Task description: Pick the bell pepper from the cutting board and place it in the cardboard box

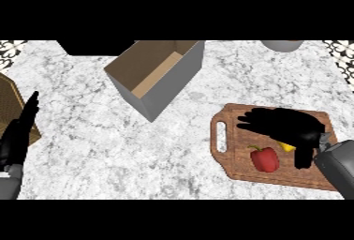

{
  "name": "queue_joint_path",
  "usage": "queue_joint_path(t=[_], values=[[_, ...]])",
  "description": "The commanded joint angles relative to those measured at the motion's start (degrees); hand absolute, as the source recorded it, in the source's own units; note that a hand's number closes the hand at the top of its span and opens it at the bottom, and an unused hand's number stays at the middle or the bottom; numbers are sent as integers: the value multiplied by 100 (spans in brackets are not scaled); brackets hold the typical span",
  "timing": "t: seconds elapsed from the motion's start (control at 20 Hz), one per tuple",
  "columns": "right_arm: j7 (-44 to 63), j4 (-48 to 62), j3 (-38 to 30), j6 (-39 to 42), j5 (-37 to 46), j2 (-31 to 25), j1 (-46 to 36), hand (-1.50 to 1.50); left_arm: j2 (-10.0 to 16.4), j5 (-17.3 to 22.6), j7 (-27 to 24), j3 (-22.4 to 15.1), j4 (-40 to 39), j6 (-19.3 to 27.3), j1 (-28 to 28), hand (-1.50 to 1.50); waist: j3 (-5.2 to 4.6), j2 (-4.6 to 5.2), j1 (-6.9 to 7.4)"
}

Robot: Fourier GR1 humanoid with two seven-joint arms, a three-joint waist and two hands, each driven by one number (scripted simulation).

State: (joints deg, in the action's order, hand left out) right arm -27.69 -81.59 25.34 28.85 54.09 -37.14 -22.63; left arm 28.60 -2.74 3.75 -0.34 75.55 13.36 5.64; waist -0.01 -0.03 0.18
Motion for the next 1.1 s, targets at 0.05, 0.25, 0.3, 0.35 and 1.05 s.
queue_joint_path(t=[0.05, 0.25, 0.3, 0.35, 1.05], values=[[-202, -137, -244, 348, 307, 217, 102, -150, -157, -266, 5, 150, 172, -86, -225, 0, 0, 0, -1], [-611, -118, -230, 287, 334, 237, 329, -150, -92, -291, 264, 289, 321, -188, -12, 0, 2, 2, 8], [-431, -806, -279, 495, 269, 154, 654, -150, -435, -432, -250, 203, -223, -6, -84, 0, -1, -1, -33], [-571, -917, -292, 551, 204, 80, 735, -150, -322, -454, -21, 195, 195, -73, -169, 0, 0, -5, -23], [41, -809, -42, 471, 1112, 400, 996, -150, -368, -563, 117, 626, 356, -453, -212, 0, 2, 3, 2]])
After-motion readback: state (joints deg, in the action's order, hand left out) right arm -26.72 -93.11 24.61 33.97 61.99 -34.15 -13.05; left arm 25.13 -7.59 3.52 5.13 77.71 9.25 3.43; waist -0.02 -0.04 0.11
